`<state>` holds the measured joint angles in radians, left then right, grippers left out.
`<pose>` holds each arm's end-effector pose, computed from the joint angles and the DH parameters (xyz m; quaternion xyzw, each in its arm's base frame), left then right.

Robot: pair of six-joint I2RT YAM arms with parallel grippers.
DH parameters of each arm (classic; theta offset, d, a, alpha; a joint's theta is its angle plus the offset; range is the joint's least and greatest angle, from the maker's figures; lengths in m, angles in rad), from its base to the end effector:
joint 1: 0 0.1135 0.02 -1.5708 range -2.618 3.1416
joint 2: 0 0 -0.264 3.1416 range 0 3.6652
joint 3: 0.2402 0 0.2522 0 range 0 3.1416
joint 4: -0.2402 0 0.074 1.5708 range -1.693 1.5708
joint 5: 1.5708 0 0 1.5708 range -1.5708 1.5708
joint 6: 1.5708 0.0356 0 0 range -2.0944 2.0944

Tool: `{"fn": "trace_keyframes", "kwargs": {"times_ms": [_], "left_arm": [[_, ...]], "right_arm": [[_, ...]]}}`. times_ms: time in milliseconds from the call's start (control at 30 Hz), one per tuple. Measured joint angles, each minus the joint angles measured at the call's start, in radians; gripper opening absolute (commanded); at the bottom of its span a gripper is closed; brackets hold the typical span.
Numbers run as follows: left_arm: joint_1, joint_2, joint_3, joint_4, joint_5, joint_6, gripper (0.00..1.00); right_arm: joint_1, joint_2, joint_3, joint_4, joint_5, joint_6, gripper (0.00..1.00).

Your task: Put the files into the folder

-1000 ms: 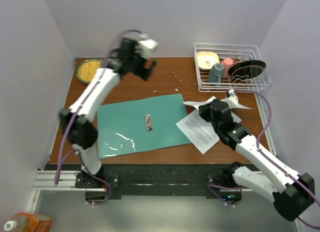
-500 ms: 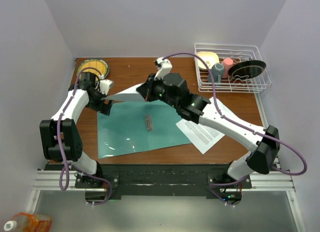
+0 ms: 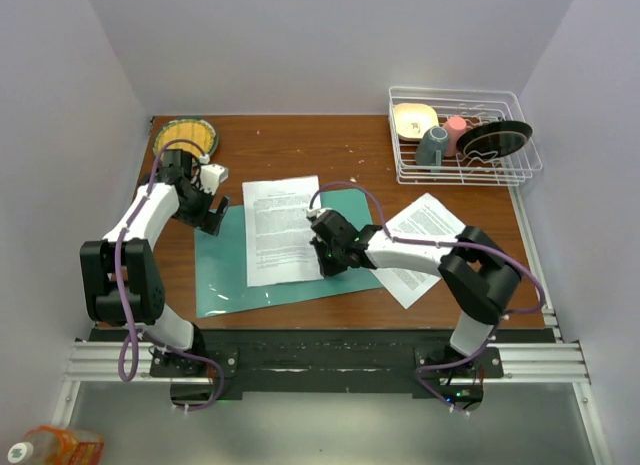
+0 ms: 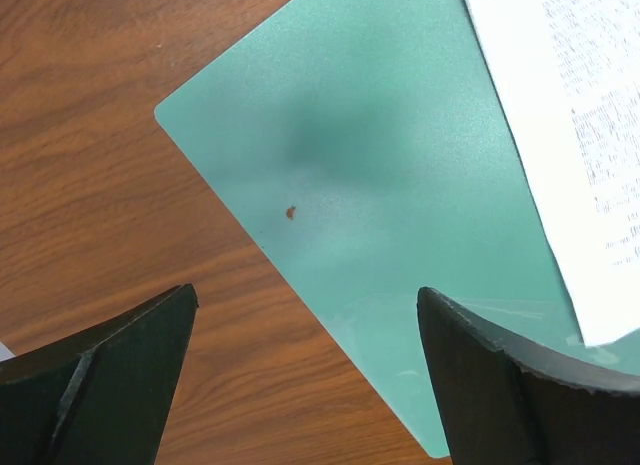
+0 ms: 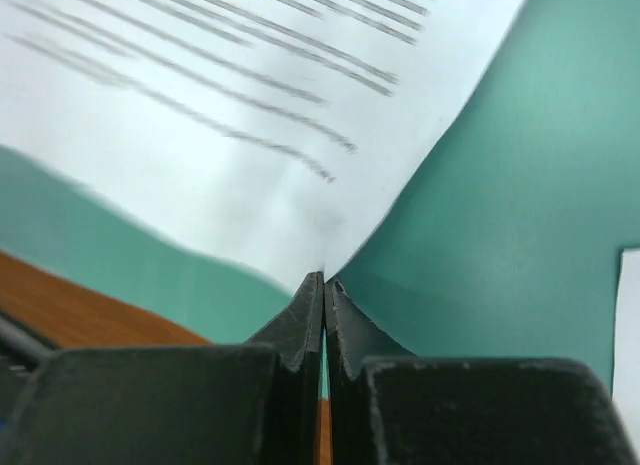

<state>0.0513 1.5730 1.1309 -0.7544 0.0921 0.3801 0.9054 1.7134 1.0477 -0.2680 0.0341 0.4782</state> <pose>0.3074 0.0125 0.2251 0.1691 0.9669 -0.0044 0.1912 0.2185 0.2765 0.1826 -0.1961 0.9291 0.1873 0.2515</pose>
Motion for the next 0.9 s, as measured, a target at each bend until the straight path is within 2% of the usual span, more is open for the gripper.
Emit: {"fn": "trace_keyframes", "kwargs": {"times_ms": [67, 200, 533, 900], "left_arm": [[0.000, 0.000, 0.000, 0.002, 0.001, 0.000, 0.97], [0.000, 0.000, -0.016, 0.024, -0.014, 0.009, 0.97], [0.000, 0.003, -0.171, 0.118, -0.166, 0.070, 0.95], [-0.014, 0.009, -0.063, 0.097, -0.059, 0.055, 0.94]], "right_arm": [[0.000, 0.034, -0.029, -0.018, 0.000, 0.003, 0.00], [0.002, -0.016, -0.053, -0.011, 0.008, 0.007, 0.00], [0.032, -0.329, -0.151, 0.106, 0.134, -0.017, 0.00], [0.085, -0.316, -0.144, 0.156, 0.121, -0.053, 0.00]]}}
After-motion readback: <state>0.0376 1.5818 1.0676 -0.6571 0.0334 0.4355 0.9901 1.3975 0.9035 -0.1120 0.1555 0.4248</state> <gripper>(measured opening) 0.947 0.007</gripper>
